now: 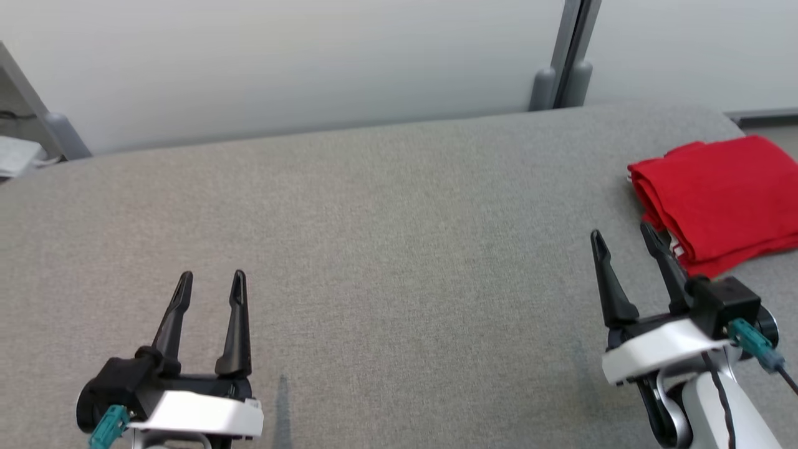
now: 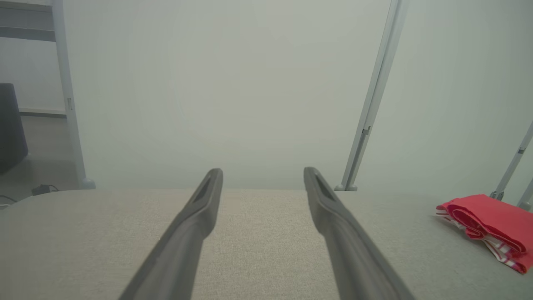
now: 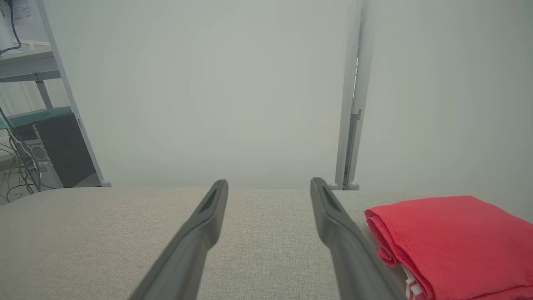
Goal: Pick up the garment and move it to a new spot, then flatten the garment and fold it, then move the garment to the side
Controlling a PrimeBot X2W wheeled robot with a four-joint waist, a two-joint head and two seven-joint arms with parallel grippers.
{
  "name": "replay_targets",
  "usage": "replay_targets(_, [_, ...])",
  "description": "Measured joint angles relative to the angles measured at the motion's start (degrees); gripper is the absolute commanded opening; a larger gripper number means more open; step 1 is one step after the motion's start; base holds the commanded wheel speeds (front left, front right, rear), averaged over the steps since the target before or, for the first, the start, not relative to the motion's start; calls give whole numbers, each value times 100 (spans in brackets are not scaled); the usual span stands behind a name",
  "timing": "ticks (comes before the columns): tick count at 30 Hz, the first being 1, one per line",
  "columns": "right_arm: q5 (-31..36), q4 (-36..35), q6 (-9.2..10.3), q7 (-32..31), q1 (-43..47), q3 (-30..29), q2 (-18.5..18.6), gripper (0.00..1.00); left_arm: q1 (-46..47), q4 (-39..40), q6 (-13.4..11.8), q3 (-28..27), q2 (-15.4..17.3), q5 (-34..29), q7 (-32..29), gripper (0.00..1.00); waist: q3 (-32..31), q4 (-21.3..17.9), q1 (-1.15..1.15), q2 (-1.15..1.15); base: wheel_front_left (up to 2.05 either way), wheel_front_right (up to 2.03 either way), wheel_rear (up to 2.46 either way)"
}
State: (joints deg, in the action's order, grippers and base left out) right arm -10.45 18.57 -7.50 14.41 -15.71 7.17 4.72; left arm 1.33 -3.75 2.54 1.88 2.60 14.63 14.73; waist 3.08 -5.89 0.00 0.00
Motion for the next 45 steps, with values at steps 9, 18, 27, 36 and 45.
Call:
replay_targets(9, [-232, -894, 0, 0, 1022, -88, 76, 100, -420, 123, -10, 66, 0, -2, 0, 100, -467, 123, 0, 0, 0, 0, 0])
replay_targets(18, [-468, -1495, 0, 0, 1770, 53, 98, 100, -786, 414, 43, 48, 3, -89, 0, 100, -730, 127, 0, 0, 0, 0, 0])
replay_targets(27, [-335, -1511, 0, 0, 2003, -7, 90, 100, -940, 367, 43, 27, 5, -120, 0, 100, -842, 151, 0, 0, 0, 0, 0])
replay_targets(36, [-261, -1601, 0, 0, 2111, -102, 57, 100, -1036, 297, 42, 26, 7, -220, 0, 100, -829, 201, 0, 0, 0, 0, 0])
replay_targets(45, [-240, -1629, 0, 0, 2111, -112, 43, 100, -1035, 268, 42, 2, 7, -252, 0, 100, -778, 187, 0, 0, 0, 0, 0])
